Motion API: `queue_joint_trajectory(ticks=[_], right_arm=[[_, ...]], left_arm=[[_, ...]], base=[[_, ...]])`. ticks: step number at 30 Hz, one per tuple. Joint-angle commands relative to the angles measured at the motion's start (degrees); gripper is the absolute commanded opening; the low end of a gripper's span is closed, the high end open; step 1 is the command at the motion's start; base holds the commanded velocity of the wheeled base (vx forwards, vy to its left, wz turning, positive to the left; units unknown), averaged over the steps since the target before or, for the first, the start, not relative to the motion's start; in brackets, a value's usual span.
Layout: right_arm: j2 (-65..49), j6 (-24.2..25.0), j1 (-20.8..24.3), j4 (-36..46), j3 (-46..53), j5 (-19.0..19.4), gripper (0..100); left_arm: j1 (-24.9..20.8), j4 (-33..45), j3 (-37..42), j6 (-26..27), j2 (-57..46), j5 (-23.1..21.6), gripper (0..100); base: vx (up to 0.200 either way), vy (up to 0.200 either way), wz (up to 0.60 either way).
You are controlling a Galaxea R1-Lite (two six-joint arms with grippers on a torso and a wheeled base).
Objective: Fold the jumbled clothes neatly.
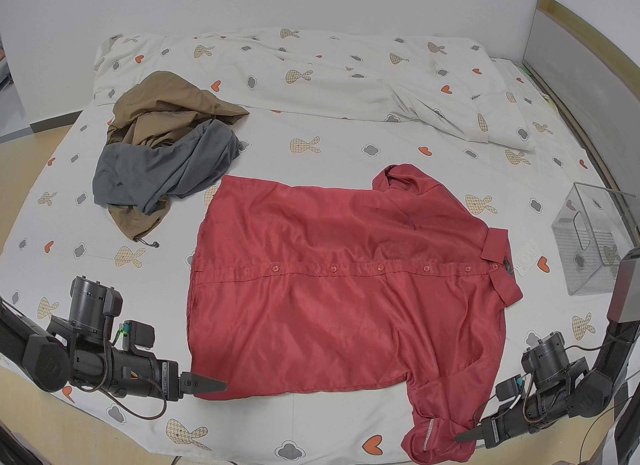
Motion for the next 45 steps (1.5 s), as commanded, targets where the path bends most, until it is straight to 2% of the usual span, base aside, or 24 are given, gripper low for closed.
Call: queue_joint_trajectory(ticks=[1,7,13,20,21,26,28,32,33,34,35,36,38,39,42,44,45], right_arm=[[-2.5,0.2,-0.1,0.5,1.2,0.1,0],[-5.0,0.1,-0.1,0.5,4.9,0.9,0],[-7.6,0.1,-0.1,2.8,4.9,6.3,0],[-7.0,-0.3,0.1,2.9,4.9,6.4,0],[-7.0,-0.3,0.1,2.8,4.9,6.3,100],[-7.2,-0.4,-0.7,2.8,4.9,6.0,100],[-7.8,-0.4,-2.1,2.7,4.9,6.1,100],[-11.1,-0.9,-8.3,2.5,4.9,6.1,100],[-11.1,-0.9,-8.3,2.5,4.9,6.1,100],[-13.6,-0.9,-11.4,2.2,4.9,6.3,100],[-14.1,-0.9,-11.9,2.2,4.9,6.4,100],[-16.8,-0.6,-13.9,2.2,4.8,6.8,100],[-19.5,-0.3,-15.6,2.2,4.6,6.9,100],[-21.6,-0.1,-17.2,2.3,4.2,7.3,100],[-25.3,0.5,-20.2,2.2,4.0,9.7,100],[-26.2,0.6,-20.8,2.2,3.9,10.6,100],[-29.0,1.9,-22.0,2.6,3.3,12.3,100]], left_arm=[[0.0,-0.1,0.1,0.0,0.0,0.0,100],[0.0,-0.1,0.1,0.1,0.1,0.0,100],[0.0,-0.1,0.1,0.1,0.2,0.0,100],[0.0,-0.1,0.1,0.1,0.1,0.0,100],[0.0,-0.1,0.1,0.1,0.1,0.0,100],[0.0,-0.1,0.1,0.1,0.2,0.0,100],[0.0,-0.1,0.0,0.1,0.6,0.0,100],[0.0,-0.9,0.0,1.0,1.8,0.4,100],[0.0,-0.9,0.0,1.0,1.8,0.4,100],[-0.2,-1.6,0.3,5.0,2.7,3.1,100],[-0.2,-1.6,0.3,5.3,2.8,3.3,100],[-1.3,-1.8,0.4,8.9,3.8,7.0,100],[-2.9,-2.4,0.5,11.2,4.6,10.8,100],[-4.7,-3.4,0.5,12.5,5.6,14.1,100],[-8.2,-6.9,0.5,13.3,8.2,20.6,100],[-8.8,-7.7,0.5,13.3,8.5,21.8,100],[-11.9,-10.2,0.7,13.4,10.5,25.7,100]], base=[[0.0,0.0,0.0],[0.0,0.0,0.0],[0.0,0.0,0.0],[0.0,0.0,0.0],[0.0,0.0,0.0],[0.0,0.0,0.0],[0.0,0.0,0.0],[0.0,0.0,0.0],[0.0,0.0,0.0],[0.0,0.0,0.0],[0.0,0.0,0.0],[0.0,0.0,0.0],[0.0,0.0,0.0],[0.0,0.0,0.0],[0.0,0.0,0.0],[0.0,0.0,0.0],[0.0,0.0,0.0]])
